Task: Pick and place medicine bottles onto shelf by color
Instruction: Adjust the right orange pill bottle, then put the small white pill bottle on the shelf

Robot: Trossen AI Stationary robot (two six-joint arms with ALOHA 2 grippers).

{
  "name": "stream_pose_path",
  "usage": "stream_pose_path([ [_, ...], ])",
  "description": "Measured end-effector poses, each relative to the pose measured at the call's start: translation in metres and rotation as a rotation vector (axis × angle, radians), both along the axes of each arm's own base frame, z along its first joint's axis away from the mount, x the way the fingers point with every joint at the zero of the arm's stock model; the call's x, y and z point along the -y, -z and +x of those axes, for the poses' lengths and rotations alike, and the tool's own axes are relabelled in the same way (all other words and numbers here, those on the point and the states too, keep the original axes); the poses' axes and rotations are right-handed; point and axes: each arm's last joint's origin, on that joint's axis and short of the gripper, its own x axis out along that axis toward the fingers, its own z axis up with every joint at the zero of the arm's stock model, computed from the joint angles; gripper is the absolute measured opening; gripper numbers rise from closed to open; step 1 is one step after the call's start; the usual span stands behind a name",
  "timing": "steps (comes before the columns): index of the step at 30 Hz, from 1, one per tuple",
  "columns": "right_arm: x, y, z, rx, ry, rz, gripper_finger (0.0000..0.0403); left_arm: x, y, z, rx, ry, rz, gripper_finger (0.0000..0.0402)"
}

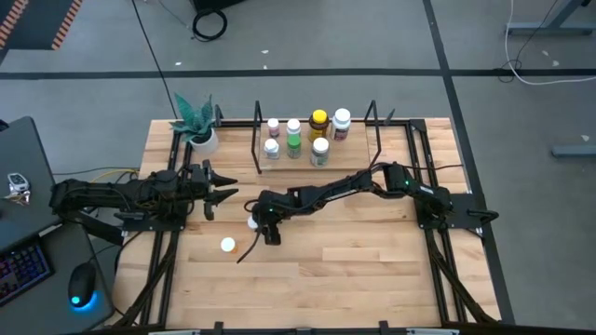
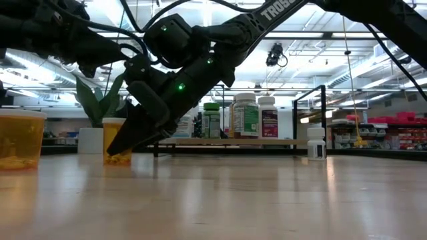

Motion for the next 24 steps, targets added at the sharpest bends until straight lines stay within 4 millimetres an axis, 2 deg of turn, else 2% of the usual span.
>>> stream_pose_path([
  [7, 0.003, 0.004, -0.004, -0.067, 0.001, 0.002, 0.0258, 0.000, 0.000, 0.000, 0.000, 0.000, 0.000, 0.0153],
  [10, 0.004, -0.004, -0.009, -0.107, -0.005, 0.014, 0.0281, 0.000, 0.000, 0.000, 0.000, 0.000, 0.000, 0.0155],
  [17, 0.006, -0.055, -0.038, -0.237, 0.000, -0.046, 0.0324, 0.000, 0.000, 0.000, 0.001, 0.000, 0.000, 0.0149],
  [24, 0.014, -0.099, -0.079, -0.359, 0.063, -0.112, 0.0326, 0.000, 0.000, 0.000, 0.002, 0.000, 0.000, 0.0144],
])
